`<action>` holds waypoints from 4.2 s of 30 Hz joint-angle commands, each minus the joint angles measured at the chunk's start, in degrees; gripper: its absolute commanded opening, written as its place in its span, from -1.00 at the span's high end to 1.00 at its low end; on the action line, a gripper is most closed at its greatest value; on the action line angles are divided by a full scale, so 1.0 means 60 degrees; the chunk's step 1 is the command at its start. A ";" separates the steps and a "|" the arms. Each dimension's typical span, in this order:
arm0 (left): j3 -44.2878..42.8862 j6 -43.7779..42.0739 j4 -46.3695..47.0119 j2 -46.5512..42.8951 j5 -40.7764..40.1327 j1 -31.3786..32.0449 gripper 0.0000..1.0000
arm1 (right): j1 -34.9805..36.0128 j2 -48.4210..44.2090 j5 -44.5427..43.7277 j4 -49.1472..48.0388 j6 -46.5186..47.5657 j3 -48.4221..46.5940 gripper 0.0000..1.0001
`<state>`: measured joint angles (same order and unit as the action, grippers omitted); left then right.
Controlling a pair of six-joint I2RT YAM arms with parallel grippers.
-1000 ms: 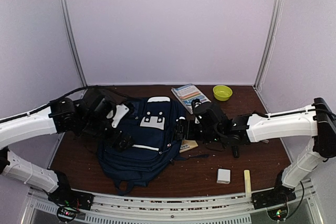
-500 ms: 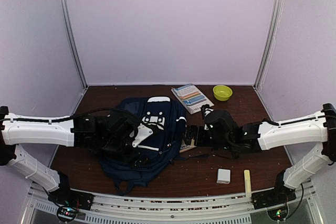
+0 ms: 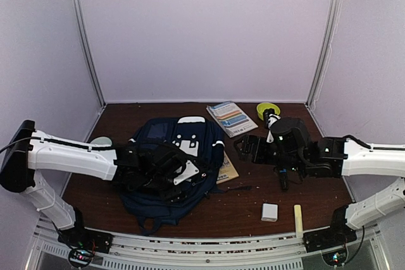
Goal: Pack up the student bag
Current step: Grab the student bag from the center of the board, then hold the student bag at the center of the board, then pick up the largest pocket of the bag from the student bag.
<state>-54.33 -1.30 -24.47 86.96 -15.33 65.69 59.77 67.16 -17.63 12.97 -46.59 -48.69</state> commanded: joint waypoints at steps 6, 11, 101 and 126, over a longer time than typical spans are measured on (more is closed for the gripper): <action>-0.0903 -0.0225 -0.0323 0.0475 -0.1410 0.0009 -0.51 | 0.0029 -0.0217 -0.0341 -0.0603 0.0415 0.0516 -1.00; -0.0963 -0.0552 -0.0316 0.0700 -0.1467 0.0009 -0.45 | 0.0036 -0.0342 -0.0160 -0.0936 0.0287 0.0857 -1.00; -0.2561 -0.0265 -0.0535 -0.2844 -0.0555 -0.1603 1.00 | 0.1856 0.5352 0.0548 -1.0936 0.7351 0.1829 -0.33; -0.2503 -0.0281 -0.0492 -0.2972 -0.0491 -0.1605 1.00 | 0.1766 0.5897 0.1743 -1.0550 0.7765 0.1284 0.88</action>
<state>-68.10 -3.33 -35.59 71.18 -17.76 56.29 70.61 102.19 -11.14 -51.64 -0.27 -39.51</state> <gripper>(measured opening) 0.026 0.141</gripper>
